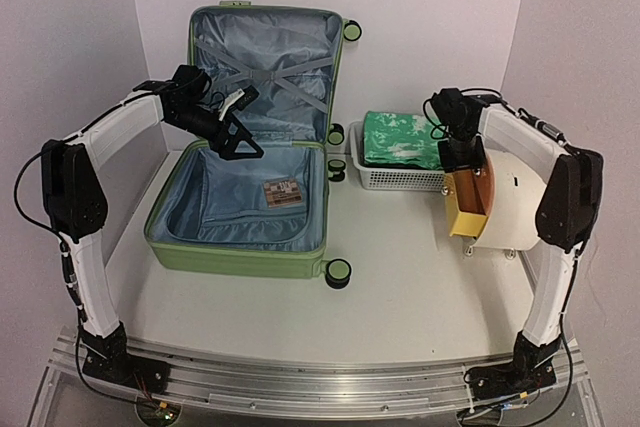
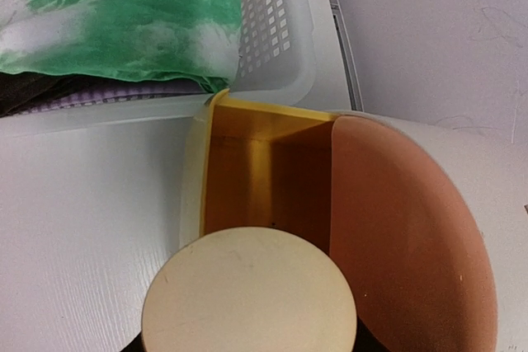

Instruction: Open, take out, and arrange the luggage

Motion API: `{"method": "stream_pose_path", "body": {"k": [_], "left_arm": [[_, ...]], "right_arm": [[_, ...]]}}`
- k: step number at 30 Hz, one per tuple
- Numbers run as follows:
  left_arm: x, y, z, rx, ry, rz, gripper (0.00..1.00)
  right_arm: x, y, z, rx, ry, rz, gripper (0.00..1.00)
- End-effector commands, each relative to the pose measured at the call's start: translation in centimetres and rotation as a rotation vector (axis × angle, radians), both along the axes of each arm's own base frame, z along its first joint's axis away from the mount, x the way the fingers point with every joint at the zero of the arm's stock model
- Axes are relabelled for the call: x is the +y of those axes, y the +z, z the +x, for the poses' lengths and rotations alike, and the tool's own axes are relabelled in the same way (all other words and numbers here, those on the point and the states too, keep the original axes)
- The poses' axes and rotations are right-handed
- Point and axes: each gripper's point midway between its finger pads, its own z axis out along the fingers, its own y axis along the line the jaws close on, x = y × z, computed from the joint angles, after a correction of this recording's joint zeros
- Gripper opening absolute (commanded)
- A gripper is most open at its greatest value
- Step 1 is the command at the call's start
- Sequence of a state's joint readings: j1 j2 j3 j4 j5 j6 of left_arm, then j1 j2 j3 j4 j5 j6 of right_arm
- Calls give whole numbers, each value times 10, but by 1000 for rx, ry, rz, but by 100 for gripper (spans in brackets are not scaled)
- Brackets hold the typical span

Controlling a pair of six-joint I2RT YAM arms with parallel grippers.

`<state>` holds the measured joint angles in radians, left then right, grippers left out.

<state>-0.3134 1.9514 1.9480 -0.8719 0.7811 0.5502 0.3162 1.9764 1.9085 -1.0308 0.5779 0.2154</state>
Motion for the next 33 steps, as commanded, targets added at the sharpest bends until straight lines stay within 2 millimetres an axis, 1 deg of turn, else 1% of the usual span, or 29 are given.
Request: {"method": "stream_pose_path", "body": {"k": [1,6,7,12,18,21,23,25,26,28,29,30,33], "left_arm": [[3,12,3,-48,5,-4,100],[3,11,1,-46,4,-2,100],[3,11,2,-45,5,-1,100],[3,14,1,-50,2,-6,100],[2,14,1,-47,-1,-10,100],[1,14,1,-49,-2,-11,100],[1,14,1,-50,-2,-11,100],[1,14,2,-51,-2,-11,100],[1,14,2,-51,-2,-12,100],[1,15,2,-52,-4,-15,100],[1,15,2,-52,-4,-16,100],[1,16,1,-53,-5,-16,100],[1,16,0,-52,-7,-16,100]], "right_arm": [[-11,-2,-16,94,-17,-36,17],[-11,2,-12,82,-21,-40,47],[-11,3,-11,77,-22,-42,50],[-16,12,-10,57,-28,-68,61],[-15,20,-8,42,-13,-71,62],[-5,29,-2,28,34,-36,59],[8,37,1,20,101,-21,54],[33,41,1,22,219,-46,51],[53,40,-1,31,325,-103,50],[76,33,-10,55,451,-198,47],[82,25,-15,85,500,-243,46],[83,16,-19,115,527,-280,45],[73,-10,-33,218,551,-370,45]]}}
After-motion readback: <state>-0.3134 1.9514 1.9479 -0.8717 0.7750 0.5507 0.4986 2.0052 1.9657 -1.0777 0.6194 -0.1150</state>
